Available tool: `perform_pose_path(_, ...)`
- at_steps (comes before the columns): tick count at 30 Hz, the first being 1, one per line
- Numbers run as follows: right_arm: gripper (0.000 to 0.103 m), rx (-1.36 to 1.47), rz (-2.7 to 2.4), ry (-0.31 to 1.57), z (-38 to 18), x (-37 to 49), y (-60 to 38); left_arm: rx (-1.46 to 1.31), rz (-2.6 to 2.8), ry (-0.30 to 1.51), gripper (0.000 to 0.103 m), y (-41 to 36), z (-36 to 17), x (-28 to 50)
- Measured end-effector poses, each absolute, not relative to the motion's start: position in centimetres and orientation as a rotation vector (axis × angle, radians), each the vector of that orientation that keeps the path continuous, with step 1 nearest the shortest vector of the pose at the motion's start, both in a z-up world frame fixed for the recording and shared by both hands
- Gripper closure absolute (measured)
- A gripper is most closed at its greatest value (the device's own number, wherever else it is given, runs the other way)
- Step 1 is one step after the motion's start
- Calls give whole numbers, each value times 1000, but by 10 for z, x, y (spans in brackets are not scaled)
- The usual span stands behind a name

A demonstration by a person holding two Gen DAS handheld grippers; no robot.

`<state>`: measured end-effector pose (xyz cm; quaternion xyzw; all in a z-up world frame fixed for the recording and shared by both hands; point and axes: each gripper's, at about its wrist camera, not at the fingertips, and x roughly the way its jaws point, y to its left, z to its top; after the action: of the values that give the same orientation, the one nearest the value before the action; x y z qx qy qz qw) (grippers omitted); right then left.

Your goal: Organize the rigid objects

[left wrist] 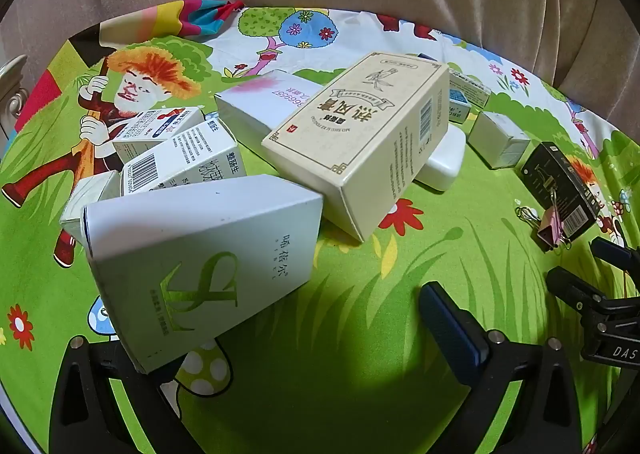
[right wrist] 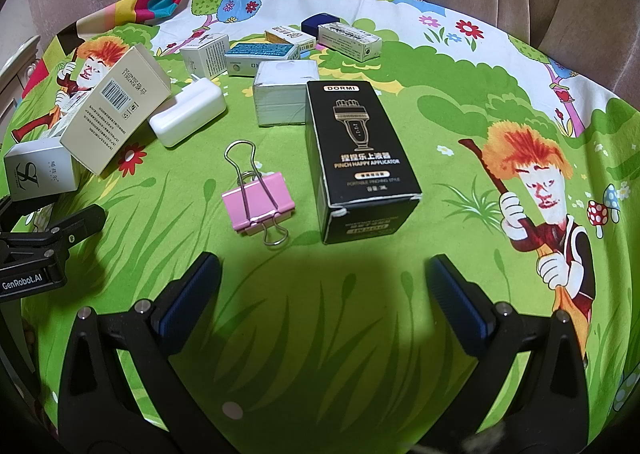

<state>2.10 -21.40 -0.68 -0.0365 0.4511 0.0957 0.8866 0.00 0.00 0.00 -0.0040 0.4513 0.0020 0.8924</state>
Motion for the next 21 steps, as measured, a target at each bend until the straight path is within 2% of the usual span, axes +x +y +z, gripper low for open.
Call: perform_pose_path(21,0,-76,199,938,-9,23,-214,-11,9,937,0,0,0,0)
